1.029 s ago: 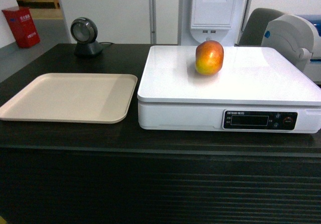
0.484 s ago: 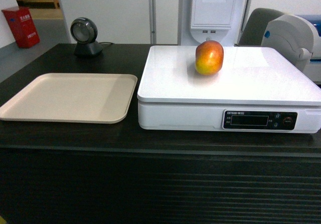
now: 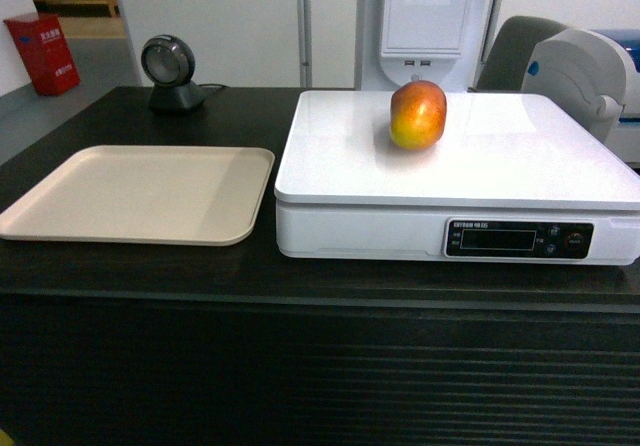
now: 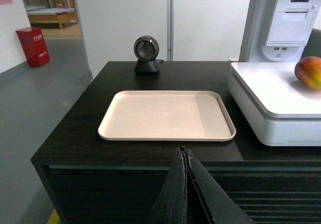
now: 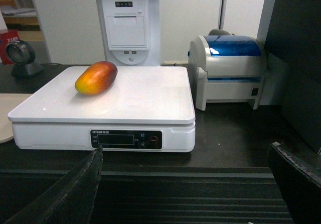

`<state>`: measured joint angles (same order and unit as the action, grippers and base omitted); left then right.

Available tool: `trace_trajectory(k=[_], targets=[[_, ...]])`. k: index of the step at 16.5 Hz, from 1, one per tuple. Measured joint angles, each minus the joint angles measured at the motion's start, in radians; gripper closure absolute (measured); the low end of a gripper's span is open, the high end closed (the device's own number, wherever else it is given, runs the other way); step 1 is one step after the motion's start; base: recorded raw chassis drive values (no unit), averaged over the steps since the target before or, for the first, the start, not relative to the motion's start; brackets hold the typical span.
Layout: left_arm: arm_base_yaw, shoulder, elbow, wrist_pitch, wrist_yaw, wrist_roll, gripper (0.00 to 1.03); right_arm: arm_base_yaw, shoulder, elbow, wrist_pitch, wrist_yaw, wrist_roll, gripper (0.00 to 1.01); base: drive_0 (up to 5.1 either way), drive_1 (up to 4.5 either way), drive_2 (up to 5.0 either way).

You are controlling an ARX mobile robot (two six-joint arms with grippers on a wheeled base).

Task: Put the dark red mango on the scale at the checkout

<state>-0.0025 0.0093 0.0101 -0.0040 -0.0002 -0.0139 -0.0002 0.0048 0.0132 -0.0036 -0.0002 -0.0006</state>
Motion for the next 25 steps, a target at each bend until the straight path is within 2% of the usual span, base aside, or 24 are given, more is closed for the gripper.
trace_trajectory(k=[1,9,25], targets=[[0.000,0.000,0.000,0.000,0.000,0.000,0.96,0.000,0.000,0.000,0.000,0.000,0.000,0.03,0.0,0.00,0.0],[0.000,0.000,0.000,0.000,0.000,0.000,0.04,0.000,0.000,0.000,0.000,0.000,0.000,0.03,0.0,0.00,0.0],[0.000,0.000,0.000,0.000,0.000,0.000,0.05,0.000,0.000,0.000,0.000,0.000,0.000,0.03,0.0,0.00,0.0]])
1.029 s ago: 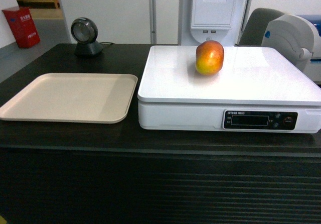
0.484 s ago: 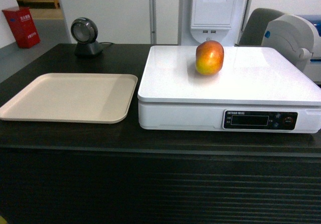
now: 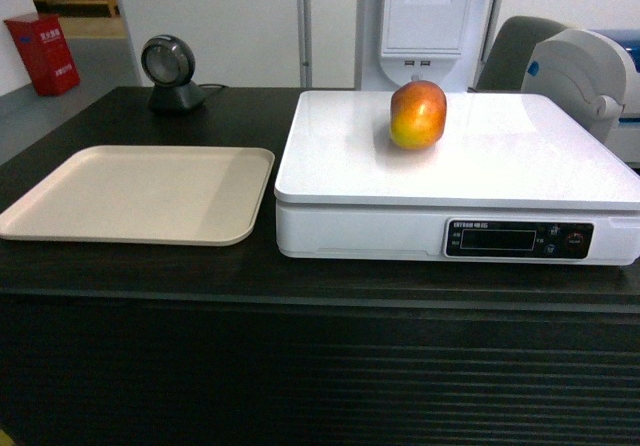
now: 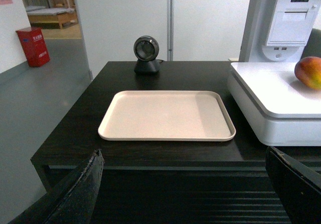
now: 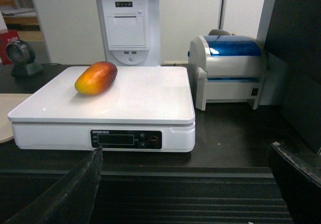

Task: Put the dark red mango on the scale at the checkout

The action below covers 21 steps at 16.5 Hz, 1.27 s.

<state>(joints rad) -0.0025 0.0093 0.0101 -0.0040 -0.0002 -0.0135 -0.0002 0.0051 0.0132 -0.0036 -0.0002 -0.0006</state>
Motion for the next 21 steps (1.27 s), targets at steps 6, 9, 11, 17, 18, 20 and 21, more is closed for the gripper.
trace_trajectory(k=[6,9,11,17,18,20,21], targets=[[0.000,0.000,0.000,0.004,0.000,0.000,0.05,0.000,0.000,0.000,0.002,0.000,0.000,0.03,0.0,0.00,0.0],[0.000,0.000,0.000,0.003,0.000,0.000,0.05,0.000,0.000,0.000,0.001,0.001,0.000,0.03,0.0,0.00,0.0],[0.000,0.000,0.000,0.001,0.000,0.001,0.05,0.000,0.000,0.000,-0.001,0.001,0.001,0.03,0.0,0.00,0.0],[0.000,0.000,0.000,0.001,0.000,0.003,0.05,0.000,0.000,0.000,-0.001,0.000,0.000,0.03,0.0,0.00,0.0],[0.000,0.000,0.000,0.001,0.000,0.003,0.05,0.000,0.000,0.000,0.001,0.000,0.000,0.03,0.0,0.00,0.0],[0.000,0.000,0.000,0.000,0.000,0.003,0.05,0.000,0.000,0.000,0.000,0.000,0.000,0.03,0.0,0.00,0.0],[0.000,0.000,0.000,0.000,0.000,0.003,0.05,0.000,0.000,0.000,0.000,0.000,0.000,0.03,0.0,0.00,0.0]])
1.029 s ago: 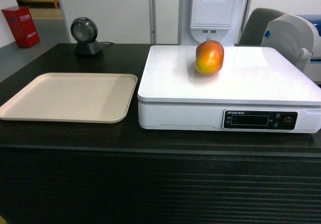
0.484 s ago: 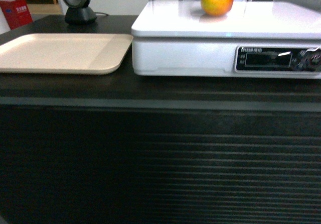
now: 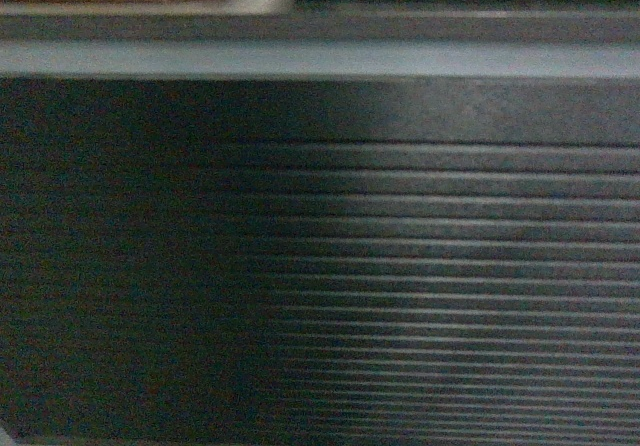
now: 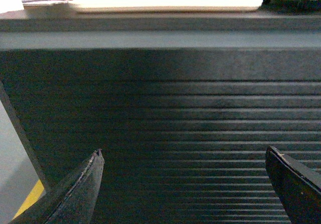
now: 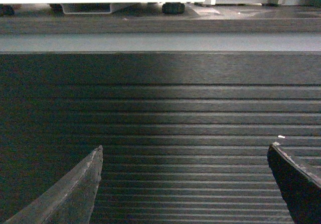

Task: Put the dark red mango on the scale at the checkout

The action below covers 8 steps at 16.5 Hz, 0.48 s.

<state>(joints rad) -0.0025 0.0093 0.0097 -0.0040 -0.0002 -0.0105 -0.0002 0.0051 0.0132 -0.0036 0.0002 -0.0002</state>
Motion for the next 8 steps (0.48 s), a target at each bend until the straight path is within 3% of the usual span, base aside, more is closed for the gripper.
trace_trajectory(k=[8], targets=[[0.000,0.000,0.000,0.000,0.000,0.000,0.05,0.000,0.000,0.000,0.000,0.000,0.000,0.03,0.0,0.00,0.0]])
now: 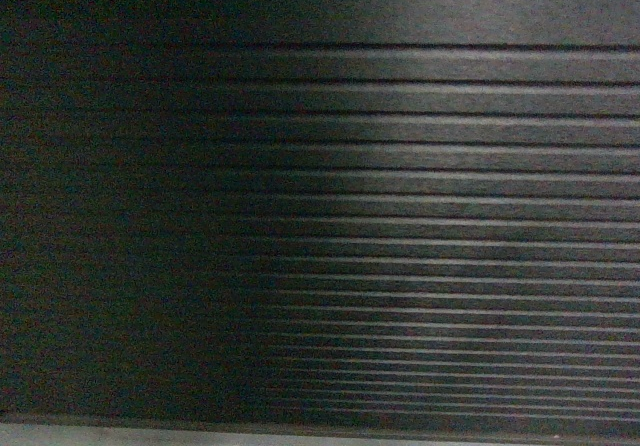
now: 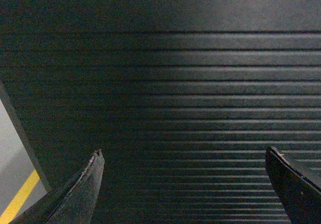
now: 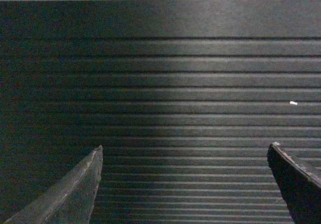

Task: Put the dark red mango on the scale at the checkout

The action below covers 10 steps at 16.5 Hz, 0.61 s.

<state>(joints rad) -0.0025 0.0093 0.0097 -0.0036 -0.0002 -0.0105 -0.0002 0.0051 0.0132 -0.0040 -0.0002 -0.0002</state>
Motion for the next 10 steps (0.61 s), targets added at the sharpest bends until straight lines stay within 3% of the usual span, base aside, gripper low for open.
trace_trajectory(k=[10], targets=[[0.000,0.000,0.000,-0.003,0.000,0.000,0.05,0.000,0.000,0.000,-0.002,0.000,0.000,0.03,0.0,0.00,0.0]])
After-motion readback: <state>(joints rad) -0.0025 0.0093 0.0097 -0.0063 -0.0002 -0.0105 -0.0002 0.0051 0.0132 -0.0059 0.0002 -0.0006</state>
